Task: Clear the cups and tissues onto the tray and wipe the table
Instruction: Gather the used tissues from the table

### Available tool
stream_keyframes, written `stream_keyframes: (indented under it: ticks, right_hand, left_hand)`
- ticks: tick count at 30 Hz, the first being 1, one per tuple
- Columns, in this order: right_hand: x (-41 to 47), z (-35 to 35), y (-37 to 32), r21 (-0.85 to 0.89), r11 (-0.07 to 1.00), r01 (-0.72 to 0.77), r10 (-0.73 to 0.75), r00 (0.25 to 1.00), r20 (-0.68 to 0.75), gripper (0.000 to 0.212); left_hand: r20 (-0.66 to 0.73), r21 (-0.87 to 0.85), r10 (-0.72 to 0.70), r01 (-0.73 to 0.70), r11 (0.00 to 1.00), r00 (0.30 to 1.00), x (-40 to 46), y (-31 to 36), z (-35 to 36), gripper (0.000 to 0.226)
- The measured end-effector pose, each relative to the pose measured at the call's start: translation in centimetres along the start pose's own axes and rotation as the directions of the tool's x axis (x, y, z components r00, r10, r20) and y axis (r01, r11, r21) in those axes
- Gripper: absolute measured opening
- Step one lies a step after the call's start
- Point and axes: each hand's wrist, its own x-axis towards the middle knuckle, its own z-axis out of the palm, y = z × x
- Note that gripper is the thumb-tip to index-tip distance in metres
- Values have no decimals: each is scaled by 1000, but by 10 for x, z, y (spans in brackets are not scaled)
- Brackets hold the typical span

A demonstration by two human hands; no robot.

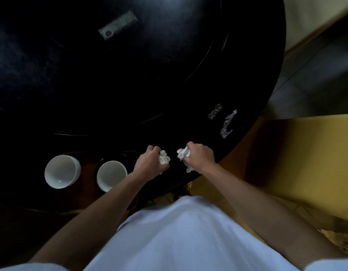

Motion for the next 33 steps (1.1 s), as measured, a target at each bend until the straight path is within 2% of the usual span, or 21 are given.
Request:
stream_keyframes:
  ticks: [5,11,19,26,33]
  right_hand:
    - [-6,3,2,-6,1000,27,-27,999,-17,34]
    - [-14,7,8,93,996,10,-6,999,-38,33]
    - [-22,-20,2,323,944,62,-24,992,-121,24]
    - [-35,-48,-71,431,871,237,-153,963,-220,25]
    - [-55,-31,-179,382,886,262,-195,959,-205,22]
  left_hand:
    - [-58,-53,-2,-1,999,998,-7,-3,-1,51]
    - [-161,-265,-89,44,963,983,-22,-1,-2,51]
    - [-294,-492,-73,-85,867,953,-73,-12,-40,40]
    - [-386,-524,-88,-140,840,918,-123,-58,-68,41]
    - [-398,-609,-176,-116,785,900,-172,-146,-76,52]
